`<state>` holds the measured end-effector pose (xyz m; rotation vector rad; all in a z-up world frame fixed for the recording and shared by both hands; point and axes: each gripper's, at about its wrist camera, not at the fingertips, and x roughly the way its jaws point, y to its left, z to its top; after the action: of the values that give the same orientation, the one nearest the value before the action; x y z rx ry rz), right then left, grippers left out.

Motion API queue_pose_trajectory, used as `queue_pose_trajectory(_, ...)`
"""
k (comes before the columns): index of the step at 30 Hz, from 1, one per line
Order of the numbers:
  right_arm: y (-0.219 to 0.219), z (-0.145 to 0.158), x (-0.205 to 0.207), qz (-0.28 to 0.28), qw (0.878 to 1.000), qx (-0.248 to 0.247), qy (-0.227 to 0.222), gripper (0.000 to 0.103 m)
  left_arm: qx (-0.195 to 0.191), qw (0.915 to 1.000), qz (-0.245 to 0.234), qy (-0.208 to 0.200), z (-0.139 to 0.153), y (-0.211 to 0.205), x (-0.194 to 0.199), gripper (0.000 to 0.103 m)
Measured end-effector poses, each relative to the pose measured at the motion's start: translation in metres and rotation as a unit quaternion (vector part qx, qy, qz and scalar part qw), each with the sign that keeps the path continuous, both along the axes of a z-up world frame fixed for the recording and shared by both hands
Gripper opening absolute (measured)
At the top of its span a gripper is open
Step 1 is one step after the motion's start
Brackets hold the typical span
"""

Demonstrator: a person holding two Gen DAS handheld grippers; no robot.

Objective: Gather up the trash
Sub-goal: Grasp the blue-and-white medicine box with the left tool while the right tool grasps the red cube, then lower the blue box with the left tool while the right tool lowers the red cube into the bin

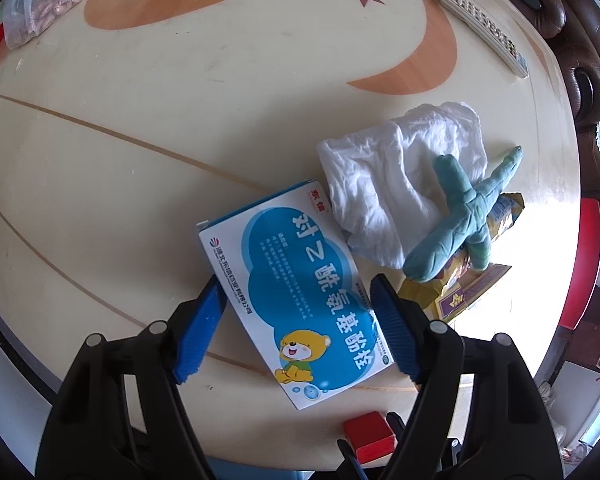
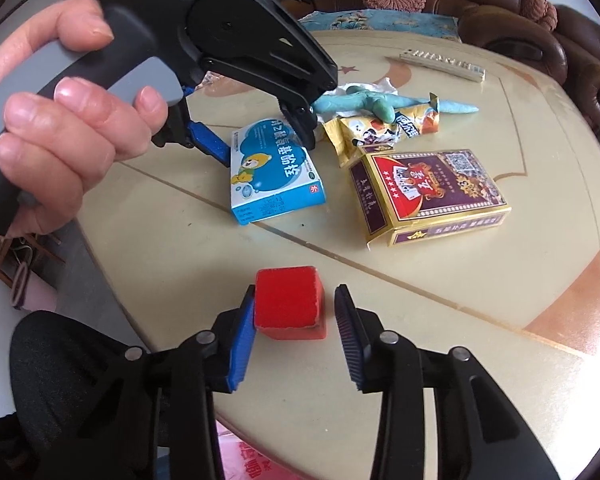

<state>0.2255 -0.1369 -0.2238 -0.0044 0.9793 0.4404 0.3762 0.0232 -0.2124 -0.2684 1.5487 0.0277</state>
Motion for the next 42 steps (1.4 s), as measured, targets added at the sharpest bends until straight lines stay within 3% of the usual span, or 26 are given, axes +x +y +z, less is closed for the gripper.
queue_pose_trajectory(15,0.001,0.004,-0.006,-0.012,1.000,-0.004,-0.009,0.031,0.019,0.9984,-0.052,-0.012,-0.006,-0.017,-0.009,0.070)
queue_pose_trajectory(24,0.002,0.007,-0.009,-0.019,1.000,-0.008,-0.016,0.030,-0.006,0.9965,-0.077,-0.031,-0.009,-0.009,-0.028,0.068)
queue_pose_trajectory(35,0.001,0.024,-0.014,-0.027,0.999,-0.016,-0.030,0.030,0.017,0.9886,-0.126,-0.080,0.008,-0.023,-0.053,0.068)
queue_pose_trajectory(42,-0.003,0.044,-0.026,-0.040,0.998,-0.029,-0.041,0.030,0.012,0.9839,-0.145,-0.103,0.027,-0.026,-0.076,0.067)
